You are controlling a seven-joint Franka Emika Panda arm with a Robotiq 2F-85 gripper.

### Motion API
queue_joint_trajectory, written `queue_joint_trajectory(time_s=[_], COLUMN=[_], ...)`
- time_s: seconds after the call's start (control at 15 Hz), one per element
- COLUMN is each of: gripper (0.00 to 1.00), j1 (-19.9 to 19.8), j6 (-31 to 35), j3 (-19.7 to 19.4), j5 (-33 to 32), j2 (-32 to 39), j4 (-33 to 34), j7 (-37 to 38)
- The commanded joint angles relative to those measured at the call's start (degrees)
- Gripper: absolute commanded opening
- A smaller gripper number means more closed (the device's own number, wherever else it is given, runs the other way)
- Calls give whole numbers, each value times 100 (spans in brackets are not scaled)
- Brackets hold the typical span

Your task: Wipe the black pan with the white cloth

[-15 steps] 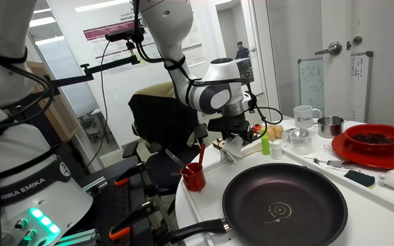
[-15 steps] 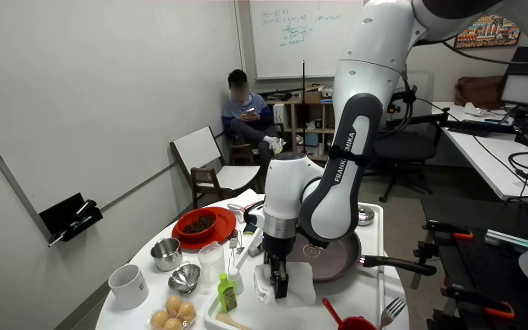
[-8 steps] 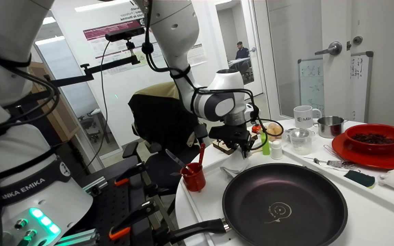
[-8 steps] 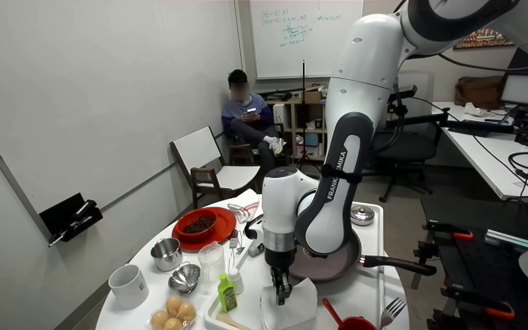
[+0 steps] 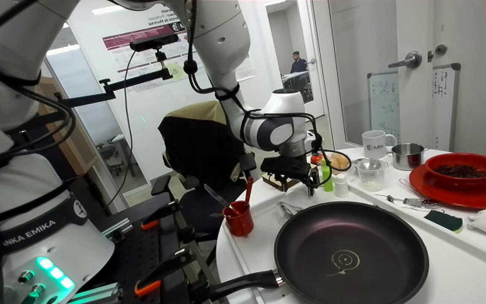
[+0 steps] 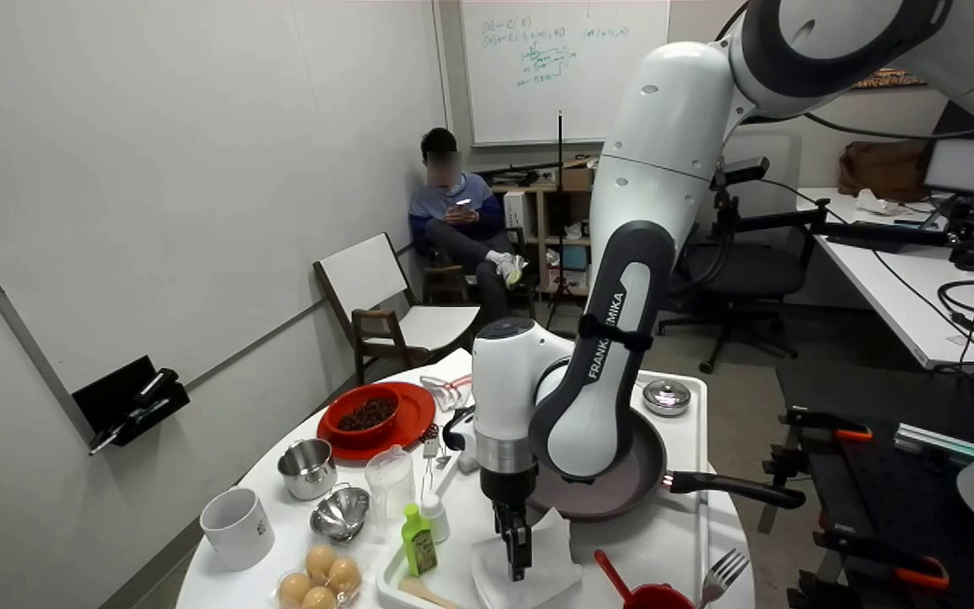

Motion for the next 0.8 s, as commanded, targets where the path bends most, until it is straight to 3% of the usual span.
queue_joint_trajectory(time_s=[0.0, 0.4, 0.47, 0.73], gripper=[100, 100, 100, 100], j1=[104, 302, 135, 247], j6=[-140, -18, -24, -22], j3=[-49, -195, -79, -139], j5=[171, 64, 114, 97], j2=[77, -48, 45, 47], j4=[182, 51, 88, 101], j7=[-13, 42, -75, -63])
